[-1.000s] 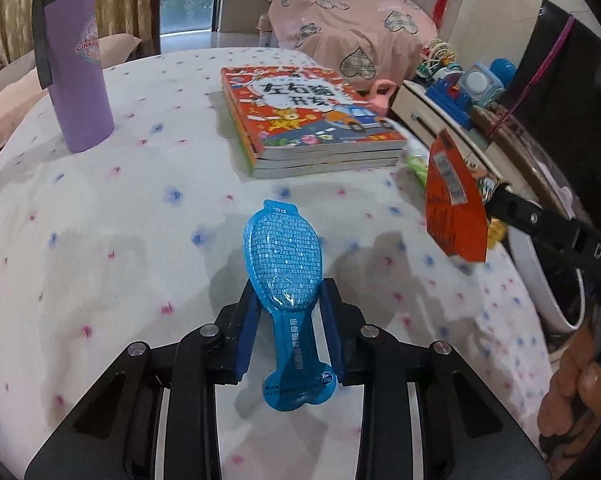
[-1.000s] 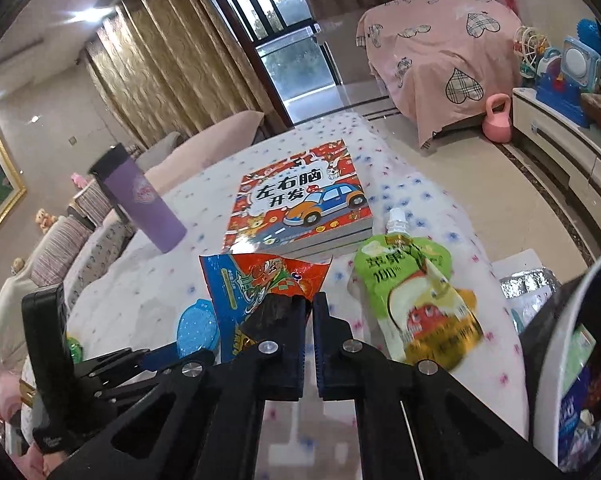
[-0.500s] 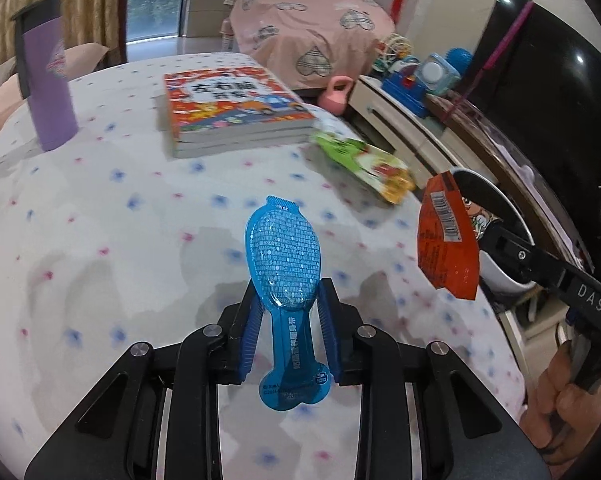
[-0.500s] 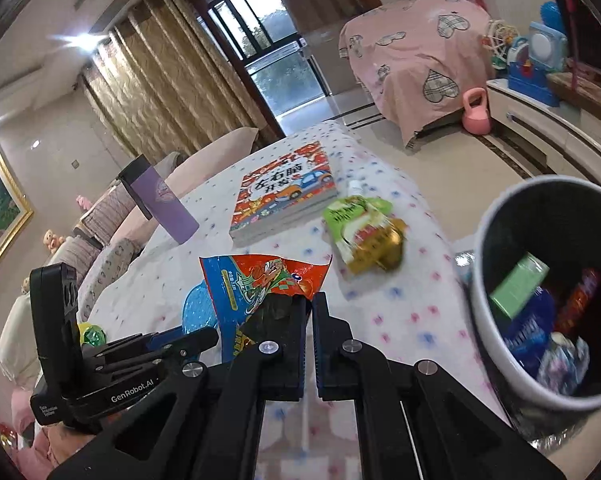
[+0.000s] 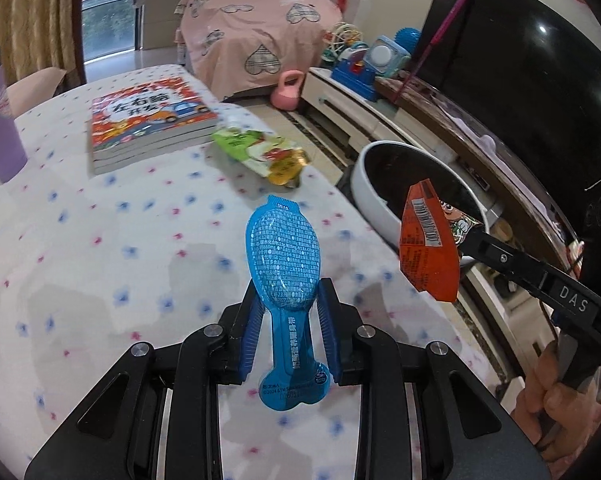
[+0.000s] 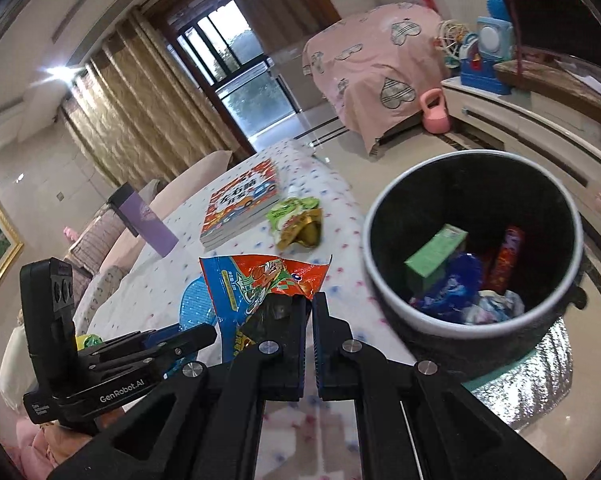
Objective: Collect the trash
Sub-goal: 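Carry hairbrush and wrapper over the trash bin and open both tools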
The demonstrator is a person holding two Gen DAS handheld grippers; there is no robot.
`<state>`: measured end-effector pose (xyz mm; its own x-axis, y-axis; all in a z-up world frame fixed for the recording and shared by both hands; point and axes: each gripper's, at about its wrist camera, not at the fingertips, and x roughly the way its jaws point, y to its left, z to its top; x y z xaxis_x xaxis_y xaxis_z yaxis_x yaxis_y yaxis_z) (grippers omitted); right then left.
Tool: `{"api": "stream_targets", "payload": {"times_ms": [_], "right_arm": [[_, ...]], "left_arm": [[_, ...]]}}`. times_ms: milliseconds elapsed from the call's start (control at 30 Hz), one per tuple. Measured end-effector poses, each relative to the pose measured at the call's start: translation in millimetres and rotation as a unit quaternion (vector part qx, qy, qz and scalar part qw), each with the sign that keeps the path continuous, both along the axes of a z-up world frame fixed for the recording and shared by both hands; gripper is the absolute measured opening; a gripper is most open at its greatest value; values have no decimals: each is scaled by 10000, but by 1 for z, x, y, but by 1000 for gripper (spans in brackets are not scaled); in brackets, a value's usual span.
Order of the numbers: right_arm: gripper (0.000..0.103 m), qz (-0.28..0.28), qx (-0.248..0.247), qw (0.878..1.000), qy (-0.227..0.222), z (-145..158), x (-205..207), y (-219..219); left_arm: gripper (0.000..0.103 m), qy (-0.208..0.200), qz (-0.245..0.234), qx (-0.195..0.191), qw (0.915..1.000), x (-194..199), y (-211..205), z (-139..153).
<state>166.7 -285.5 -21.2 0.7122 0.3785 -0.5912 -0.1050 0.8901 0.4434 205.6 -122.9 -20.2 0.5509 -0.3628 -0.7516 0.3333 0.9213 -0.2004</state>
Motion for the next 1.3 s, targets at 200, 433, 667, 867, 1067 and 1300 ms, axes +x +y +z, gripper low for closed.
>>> {"api": "stream_targets", "payload": {"times_ms": [200, 433, 667, 867, 1067, 1300], "right_arm": [[3, -176, 58, 9998, -109, 5, -12, -22], [3, -417, 95, 9989, -212, 10, -18, -48], [3, -620, 97, 9978, -225, 12, -17, -71], [3, -751, 92, 9969, -218, 11, -15, -87], [3, -866, 88, 9960, -214, 11, -12, -100], [3, -939, 52, 9953, -226, 13, -8, -110]], "left_arm": [[26, -102, -169, 42, 9998, -6, -20, 9], [26, -207, -335, 66, 9992, -6, -41, 19], [25, -264, -507, 106, 9983, -2, -64, 24], [25, -293, -611, 125, 9976, 2, -78, 27], [25, -341, -718, 153, 9967, 9, -91, 32], [25, -383, -817, 189, 9957, 15, -107, 35]]}}
